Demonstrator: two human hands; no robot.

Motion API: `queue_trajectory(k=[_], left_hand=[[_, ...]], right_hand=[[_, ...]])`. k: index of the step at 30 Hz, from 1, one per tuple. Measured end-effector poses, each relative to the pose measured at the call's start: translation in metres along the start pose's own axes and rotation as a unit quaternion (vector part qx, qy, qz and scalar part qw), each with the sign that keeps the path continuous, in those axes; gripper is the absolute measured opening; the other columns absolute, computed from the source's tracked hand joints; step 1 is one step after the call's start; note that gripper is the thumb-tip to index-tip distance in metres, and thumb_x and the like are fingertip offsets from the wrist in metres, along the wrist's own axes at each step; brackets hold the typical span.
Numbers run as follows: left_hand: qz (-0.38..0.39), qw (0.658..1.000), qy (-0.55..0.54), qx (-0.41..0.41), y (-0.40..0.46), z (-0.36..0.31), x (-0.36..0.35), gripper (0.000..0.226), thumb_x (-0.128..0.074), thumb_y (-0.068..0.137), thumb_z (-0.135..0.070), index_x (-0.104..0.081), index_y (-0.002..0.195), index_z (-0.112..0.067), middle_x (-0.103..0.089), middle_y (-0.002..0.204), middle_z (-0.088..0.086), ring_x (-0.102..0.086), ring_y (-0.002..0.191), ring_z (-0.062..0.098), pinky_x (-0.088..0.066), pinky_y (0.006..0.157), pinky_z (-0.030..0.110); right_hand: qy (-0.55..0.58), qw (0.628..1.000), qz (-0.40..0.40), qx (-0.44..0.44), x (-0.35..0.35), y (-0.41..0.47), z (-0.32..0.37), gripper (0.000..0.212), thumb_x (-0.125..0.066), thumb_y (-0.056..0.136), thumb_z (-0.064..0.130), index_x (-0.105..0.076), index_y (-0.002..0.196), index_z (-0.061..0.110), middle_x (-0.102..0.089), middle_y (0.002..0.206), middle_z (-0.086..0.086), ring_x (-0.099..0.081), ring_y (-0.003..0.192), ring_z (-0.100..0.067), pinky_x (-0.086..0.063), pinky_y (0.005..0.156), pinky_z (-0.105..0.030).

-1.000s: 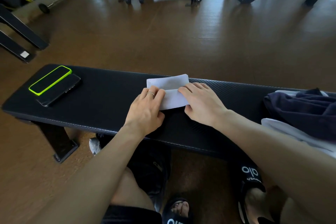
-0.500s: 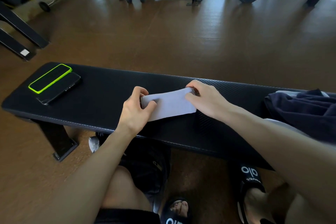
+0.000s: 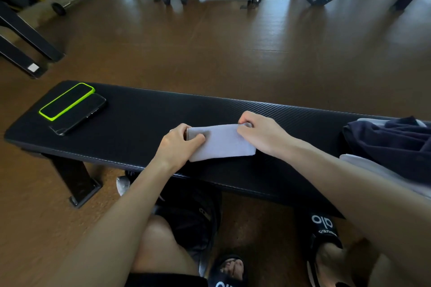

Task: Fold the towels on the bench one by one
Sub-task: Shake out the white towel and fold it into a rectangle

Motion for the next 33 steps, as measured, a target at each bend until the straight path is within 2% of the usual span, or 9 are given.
queue_trajectory(k=[6,12,19,23,25,27,29,31,33], left_hand=[[0.099,0.994,0.039,-0.033,-0.028,-0.005,-0.003,0.015,-0.06,0.089,-0.031,-0.064,0.083,-0.018,-0.052,0.099,0.001,-0.055,0.09,0.016,-0.041,0.07,0.028],[0.1,0.976,0.158,-0.114,-0.059,-0.028,0.0,0.016,-0.057,0.085,-0.032,-0.05,0.085,-0.018,-0.058,0.085,0.001,-0.055,0.077,0.023,-0.049,0.068,0.043],[0.152,0.983,0.078,-0.059,-0.07,-0.013,-0.002,0.02,-0.063,0.08,-0.032,-0.051,0.086,-0.017,-0.056,0.076,-0.001,-0.046,0.065,0.015,-0.038,0.059,0.032],[0.169,0.982,0.056,-0.063,-0.078,-0.01,0.003,0.023,-0.065,0.068,-0.034,-0.051,0.08,-0.02,-0.048,0.063,-0.009,-0.041,0.06,0.012,-0.035,0.058,0.033],[0.15,0.984,0.04,-0.084,-0.081,-0.012,0.013,0.02,-0.066,0.067,-0.032,-0.051,0.076,-0.022,-0.046,0.059,-0.012,-0.04,0.057,0.009,-0.034,0.057,0.03],[0.12,0.986,0.023,-0.116,-0.087,-0.016,0.026,0.018,-0.069,0.069,-0.023,-0.052,0.074,-0.023,-0.048,0.062,-0.012,-0.041,0.058,0.006,-0.034,0.057,0.027],[0.102,0.985,0.009,-0.142,-0.093,-0.017,0.04,0.016,-0.069,0.066,-0.017,-0.056,0.075,-0.022,-0.053,0.068,-0.006,-0.045,0.062,0.008,-0.037,0.057,0.027],[0.091,0.984,0.013,-0.155,-0.097,-0.015,0.054,0.018,-0.068,0.063,-0.016,-0.061,0.079,-0.021,-0.06,0.076,-0.001,-0.053,0.067,0.013,-0.042,0.058,0.03],[0.079,0.983,0.027,-0.164,-0.099,-0.009,0.067,0.023,-0.071,0.065,-0.011,-0.066,0.083,-0.024,-0.065,0.081,-0.003,-0.059,0.076,0.014,-0.046,0.064,0.031]], right_hand=[[0.007,1.0,0.024,0.014,-0.012,-0.024,0.006,0.016,-0.046,0.09,0.02,-0.062,0.092,0.02,-0.06,0.081,0.004,-0.046,0.064,-0.011,-0.036,0.056,-0.026],[0.019,0.999,0.005,0.028,-0.014,-0.043,0.015,0.013,-0.052,0.086,0.017,-0.062,0.093,0.022,-0.059,0.085,0.005,-0.051,0.071,-0.011,-0.038,0.059,-0.025],[-0.009,0.998,0.01,0.055,-0.016,-0.055,0.024,0.016,-0.051,0.087,0.014,-0.062,0.093,0.024,-0.061,0.094,0.005,-0.055,0.083,-0.012,-0.038,0.062,-0.024],[-0.154,0.978,0.043,0.137,-0.028,-0.06,0.052,0.039,-0.051,0.085,0.008,-0.061,0.117,0.027,-0.058,0.122,0.006,-0.052,0.118,-0.017,-0.047,0.093,-0.032],[-0.238,0.949,0.13,0.16,-0.047,-0.064,0.07,0.066,-0.054,0.082,0.006,-0.046,0.145,0.026,-0.049,0.143,0.004,-0.038,0.139,-0.018,-0.033,0.113,-0.032],[-0.3,0.914,0.207,0.178,-0.071,-0.068,0.085,0.075,-0.06,0.076,0.014,-0.04,0.147,0.028,-0.053,0.13,0.004,-0.039,0.135,-0.019,-0.024,0.118,-0.034],[-0.32,0.895,0.254,0.181,-0.089,-0.068,0.094,0.064,-0.067,0.073,0.028,-0.049,0.134,0.028,-0.059,0.113,0.004,-0.053,0.116,-0.018,-0.032,0.114,-0.038],[-0.308,0.894,0.268,0.186,-0.099,-0.067,0.105,0.043,-0.071,0.074,0.037,-0.058,0.114,0.025,-0.064,0.099,0.003,-0.063,0.094,-0.018,-0.053,0.092,-0.041],[-0.305,0.891,0.258,0.216,-0.105,-0.07,0.119,0.031,-0.072,0.08,0.042,-0.061,0.101,0.022,-0.065,0.091,0.003,-0.064,0.083,-0.018,-0.057,0.071,-0.035]])
Point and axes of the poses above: each hand's wrist, its own y-axis towards the middle knuckle, its own x-axis out of the back of the hand, z = x × y, the point moved 9 cm from there along y, towards the middle knuckle
